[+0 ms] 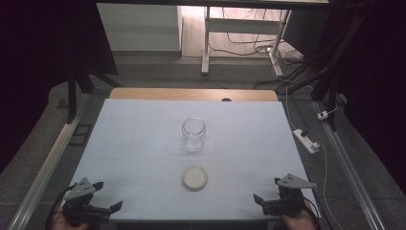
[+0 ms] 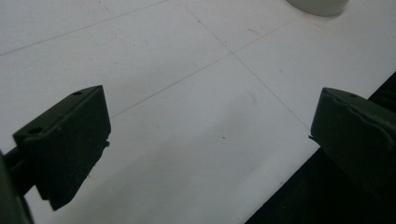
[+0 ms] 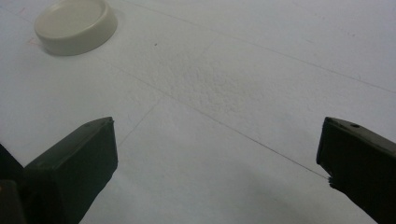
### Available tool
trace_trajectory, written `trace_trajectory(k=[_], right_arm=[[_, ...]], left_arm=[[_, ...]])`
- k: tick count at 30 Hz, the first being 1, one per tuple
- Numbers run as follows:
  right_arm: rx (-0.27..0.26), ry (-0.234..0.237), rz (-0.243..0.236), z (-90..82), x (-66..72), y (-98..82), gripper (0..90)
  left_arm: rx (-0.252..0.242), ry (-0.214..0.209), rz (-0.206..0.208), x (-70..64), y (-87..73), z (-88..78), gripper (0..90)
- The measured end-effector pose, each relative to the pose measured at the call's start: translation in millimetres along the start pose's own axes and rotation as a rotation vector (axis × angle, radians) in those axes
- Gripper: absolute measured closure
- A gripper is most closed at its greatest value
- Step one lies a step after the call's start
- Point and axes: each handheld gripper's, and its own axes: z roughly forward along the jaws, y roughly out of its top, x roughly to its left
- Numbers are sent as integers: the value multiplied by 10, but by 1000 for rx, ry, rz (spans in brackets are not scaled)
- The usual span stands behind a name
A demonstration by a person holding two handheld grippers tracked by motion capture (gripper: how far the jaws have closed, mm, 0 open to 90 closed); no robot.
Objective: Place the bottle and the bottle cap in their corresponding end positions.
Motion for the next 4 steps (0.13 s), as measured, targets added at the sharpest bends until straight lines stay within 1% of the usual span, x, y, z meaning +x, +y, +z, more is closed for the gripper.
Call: trace_trajectory(k=[4], right_arm=[[4, -1, 0, 6, -2, 0, 0]], left_arm=[[-3, -6, -6, 9, 1, -1, 0]])
